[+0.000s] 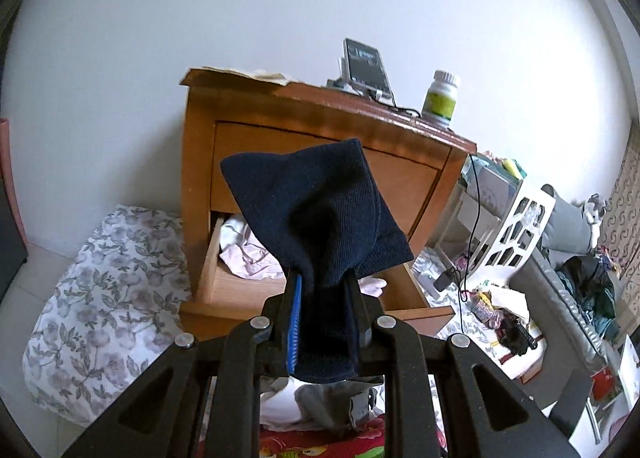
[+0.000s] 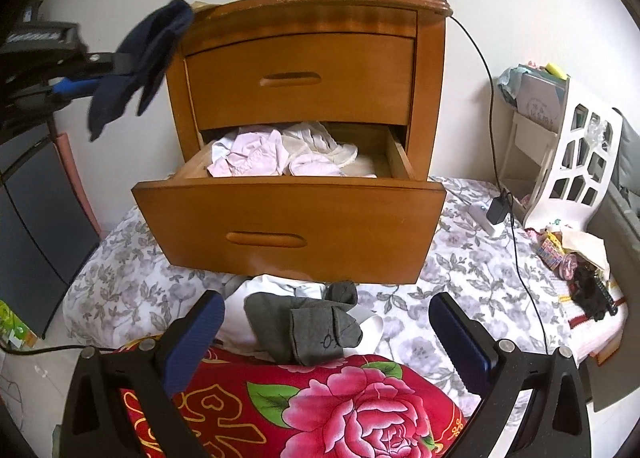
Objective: Organize soft objects
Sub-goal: 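Lift the navy sock up out of the drawer with the left tool, then lower the navy sock onto the grey socks on the bedspread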
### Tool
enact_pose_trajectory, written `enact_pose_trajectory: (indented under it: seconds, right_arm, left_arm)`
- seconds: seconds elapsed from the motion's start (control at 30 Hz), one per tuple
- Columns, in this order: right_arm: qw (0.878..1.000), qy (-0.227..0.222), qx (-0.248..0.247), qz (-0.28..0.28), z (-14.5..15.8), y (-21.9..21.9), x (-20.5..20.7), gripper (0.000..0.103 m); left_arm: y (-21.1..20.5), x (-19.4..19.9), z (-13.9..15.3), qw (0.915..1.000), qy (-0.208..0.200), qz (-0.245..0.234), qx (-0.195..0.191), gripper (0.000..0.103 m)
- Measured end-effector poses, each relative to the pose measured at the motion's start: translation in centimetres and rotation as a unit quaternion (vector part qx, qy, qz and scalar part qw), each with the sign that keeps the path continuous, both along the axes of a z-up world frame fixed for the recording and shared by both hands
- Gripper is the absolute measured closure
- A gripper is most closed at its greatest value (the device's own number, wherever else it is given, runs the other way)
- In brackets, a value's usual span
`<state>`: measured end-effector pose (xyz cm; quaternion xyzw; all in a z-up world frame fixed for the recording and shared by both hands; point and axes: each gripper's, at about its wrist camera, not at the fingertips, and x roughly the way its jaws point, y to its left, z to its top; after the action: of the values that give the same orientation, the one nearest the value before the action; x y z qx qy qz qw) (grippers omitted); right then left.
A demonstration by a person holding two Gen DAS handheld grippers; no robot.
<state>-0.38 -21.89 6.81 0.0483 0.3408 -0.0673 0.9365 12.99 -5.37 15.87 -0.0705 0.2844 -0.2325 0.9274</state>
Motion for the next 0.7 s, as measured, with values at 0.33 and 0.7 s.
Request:
enact_pose_trajectory:
  seconds: [0.33, 0.7]
  right_arm:
    - [1.000, -0.008, -0.011, 0.013, 1.0, 1.4, -0.7, 0.000]
    - [1.000, -0.016, -0.018, 0.019, 2.0, 2.2, -1.6, 0.000]
  left_arm:
    - [2.5, -3.4, 0.0, 0.9998, -0.013, 0.011, -0.008, 0.083]
    - [2.7, -5.0, -0.2, 0.9999, -0.013, -0.003, -0.006, 0.083]
